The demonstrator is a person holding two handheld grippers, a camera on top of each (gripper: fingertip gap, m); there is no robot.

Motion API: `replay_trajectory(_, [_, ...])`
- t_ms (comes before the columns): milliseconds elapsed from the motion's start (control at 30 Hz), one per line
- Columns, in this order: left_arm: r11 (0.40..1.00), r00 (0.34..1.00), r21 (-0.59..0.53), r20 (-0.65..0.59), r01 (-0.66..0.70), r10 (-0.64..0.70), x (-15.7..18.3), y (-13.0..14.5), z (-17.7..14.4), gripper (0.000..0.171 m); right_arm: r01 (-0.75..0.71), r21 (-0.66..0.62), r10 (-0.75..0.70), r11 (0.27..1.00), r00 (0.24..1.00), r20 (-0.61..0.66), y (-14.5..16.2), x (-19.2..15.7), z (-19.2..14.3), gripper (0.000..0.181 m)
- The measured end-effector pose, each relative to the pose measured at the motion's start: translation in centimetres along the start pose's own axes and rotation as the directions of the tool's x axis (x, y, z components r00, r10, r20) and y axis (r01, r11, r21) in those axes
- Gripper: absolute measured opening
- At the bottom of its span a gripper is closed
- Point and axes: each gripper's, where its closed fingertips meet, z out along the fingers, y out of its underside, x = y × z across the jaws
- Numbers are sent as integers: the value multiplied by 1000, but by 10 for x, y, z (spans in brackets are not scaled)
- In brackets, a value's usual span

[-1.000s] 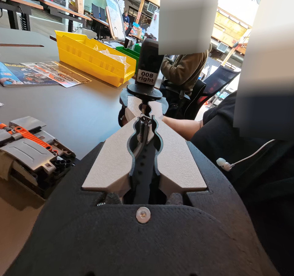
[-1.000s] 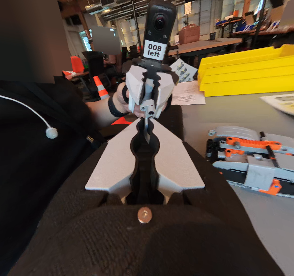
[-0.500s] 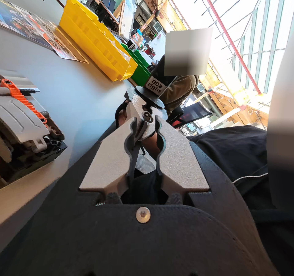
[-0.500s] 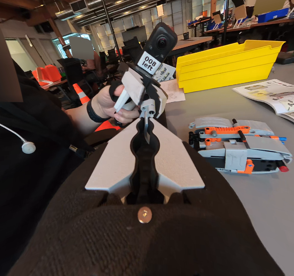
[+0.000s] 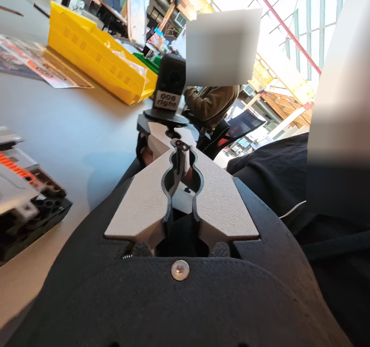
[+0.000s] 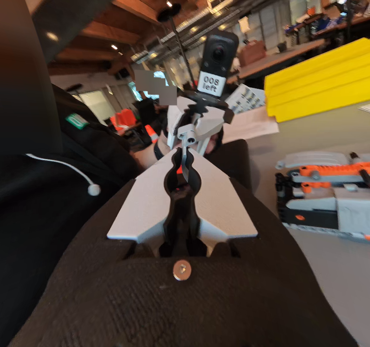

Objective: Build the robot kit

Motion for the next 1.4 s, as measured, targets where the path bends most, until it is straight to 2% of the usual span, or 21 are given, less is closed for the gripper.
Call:
replay_trajectory(33, [1000, 1000, 7, 2, -2, 2, 4, -2, 2, 12, -10, 42, 7, 999, 998, 58, -7, -8, -2, 1])
replay_trajectory(100, [1000, 999, -2, 34, -6, 6, 5, -2, 3, 44, -31, 134, 13, 990, 991, 136, -22, -19, -10, 1])
replay_trajectory(200, [995, 995, -77, 71, -61, 66, 9, 11, 4, 30, -70, 227, 26, 971, 981, 192, -38, -24, -22, 1])
replay_trajectory(267, [988, 986, -118, 117, -103, 117, 7, 20, 6, 24, -64, 231, 24, 971, 985, 174, -38, -21, -23, 1])
replay_trajectory(333, [983, 974, -110, 156, -149, 165, 3, 21, 7, 20, -54, 212, 19, 976, 986, 163, -34, -21, -19, 1])
replay_trajectory(433, [980, 970, -89, 152, -176, 188, 4, 22, 8, 11, -79, 212, 45, 974, 986, 161, -34, -16, -19, 2])
replay_trajectory(567, [989, 980, -17, 126, -150, 151, 6, 20, 6, 0, -21, 199, 17, 980, 1000, 20, -30, 3, -15, 14])
replay_trajectory(733, [996, 992, 37, 89, -87, 84, 2, 20, -2, 0, 215, 116, -196, 970, 968, -156, -28, 10, -13, 23])
replay_trajectory(767, [996, 993, 37, 88, -87, 83, 2, 21, -3, 0, 225, 95, -207, 970, 964, -167, -26, 11, -11, 24])
replay_trajectory(900, [995, 990, 30, 103, -99, 95, -1, 23, -6, 0, 82, 31, -77, 996, 989, -128, -16, 16, -14, 27])
replay_trajectory(1100, [995, 992, 46, 95, -86, 81, -6, 25, -9, 0, 54, 118, -24, 992, 970, -241, -41, 35, -40, 30])
replay_trajectory(1200, [991, 989, 62, 98, -119, 113, -7, 23, -8, 0, -207, 156, 226, 966, 967, -116, -40, 36, -37, 30])
replay_trajectory(1300, [990, 988, 61, 100, -123, 117, -9, 24, -7, 0, -454, 164, 451, 876, 891, 53, -36, 34, -32, 29])
replay_trajectory(1367, [989, 989, 71, 91, -127, 120, -9, 23, -7, 0, -488, 175, 480, 855, 873, 89, -36, 33, -29, 27])
replay_trajectory(1400, [989, 989, 76, 84, -124, 118, -8, 23, -7, 0, -447, 175, 442, 878, 895, 65, -36, 34, -27, 27])
